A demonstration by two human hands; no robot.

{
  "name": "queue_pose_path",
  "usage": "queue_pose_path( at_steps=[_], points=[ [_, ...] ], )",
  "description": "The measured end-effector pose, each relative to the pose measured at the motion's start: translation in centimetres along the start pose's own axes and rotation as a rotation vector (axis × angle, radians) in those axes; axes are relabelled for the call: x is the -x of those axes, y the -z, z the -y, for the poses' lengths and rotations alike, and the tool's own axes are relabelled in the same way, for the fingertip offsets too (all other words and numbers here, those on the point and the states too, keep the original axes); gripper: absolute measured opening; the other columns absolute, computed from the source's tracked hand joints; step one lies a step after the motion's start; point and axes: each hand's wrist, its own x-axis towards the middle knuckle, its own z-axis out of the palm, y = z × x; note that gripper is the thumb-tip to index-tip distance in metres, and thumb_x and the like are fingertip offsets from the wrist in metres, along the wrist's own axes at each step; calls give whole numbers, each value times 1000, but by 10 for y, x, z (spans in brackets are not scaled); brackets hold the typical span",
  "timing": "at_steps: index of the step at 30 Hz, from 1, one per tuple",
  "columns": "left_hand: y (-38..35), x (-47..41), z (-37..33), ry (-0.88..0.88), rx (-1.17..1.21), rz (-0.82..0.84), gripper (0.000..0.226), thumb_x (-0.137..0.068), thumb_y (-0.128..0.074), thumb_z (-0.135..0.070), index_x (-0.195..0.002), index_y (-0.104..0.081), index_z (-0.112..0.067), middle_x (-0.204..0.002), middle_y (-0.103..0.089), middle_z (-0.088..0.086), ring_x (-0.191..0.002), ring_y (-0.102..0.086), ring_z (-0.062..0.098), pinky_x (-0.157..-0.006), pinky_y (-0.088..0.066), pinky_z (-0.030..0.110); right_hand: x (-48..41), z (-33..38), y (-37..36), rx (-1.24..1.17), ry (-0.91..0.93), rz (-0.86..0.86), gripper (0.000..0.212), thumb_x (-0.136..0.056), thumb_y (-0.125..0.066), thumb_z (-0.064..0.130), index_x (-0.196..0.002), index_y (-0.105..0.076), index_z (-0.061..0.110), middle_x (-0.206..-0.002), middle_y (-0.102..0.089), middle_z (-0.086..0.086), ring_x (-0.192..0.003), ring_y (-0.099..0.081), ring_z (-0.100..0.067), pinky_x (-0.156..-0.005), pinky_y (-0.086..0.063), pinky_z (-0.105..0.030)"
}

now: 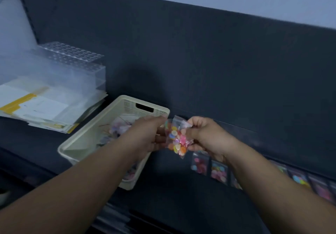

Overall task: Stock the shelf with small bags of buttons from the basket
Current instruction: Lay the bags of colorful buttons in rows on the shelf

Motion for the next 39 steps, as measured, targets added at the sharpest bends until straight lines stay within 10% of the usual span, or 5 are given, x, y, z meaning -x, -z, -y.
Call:
queue_pose_path(
  at_steps=[15, 28, 36, 39],
  points=[
    [-136, 34, 80, 119, -129, 193, 21, -89, -54, 2, -103, -62, -12, -87, -69, 11, -71, -66, 22, -57, -56, 36, 109, -80, 100, -399, -102, -53, 9, -89, -58, 4, -84, -58, 12, -82, -70, -10, -73, -66, -21, -72, -59, -36],
    [-200, 51, 122, 91, -161, 181, 34, -78, -62, 11, -103, -62, -12, -95, -71, 10, -74, -68, 20, -59, -56, 32, 155, -132, 161, -368, -126, -292, 23, -82, -64, -3, -90, -57, 18, -71, -61, 5, -60, -57, -9, -57, -48, -24],
    [-211, 55, 137, 13, -183, 123, 31, -79, -61, 13, -97, -62, -13, -88, -71, 10, -70, -69, 21, -56, -55, 31, 159, -162, 185, 124, -101, -350, 33, -83, -66, 2, -113, -53, 11, -77, -57, -6, -62, -53, -12, -59, -47, -25],
    [-209, 57, 140, 21, -165, 108, 34, -79, -60, 14, -101, -61, -13, -90, -71, 8, -70, -69, 18, -54, -54, 28, 163, -171, 186, 450, -12, -420, 45, -83, -67, 8, -124, -51, 19, -100, -55, 7, -89, -58, -11, -78, -45, -19]
  ],
)
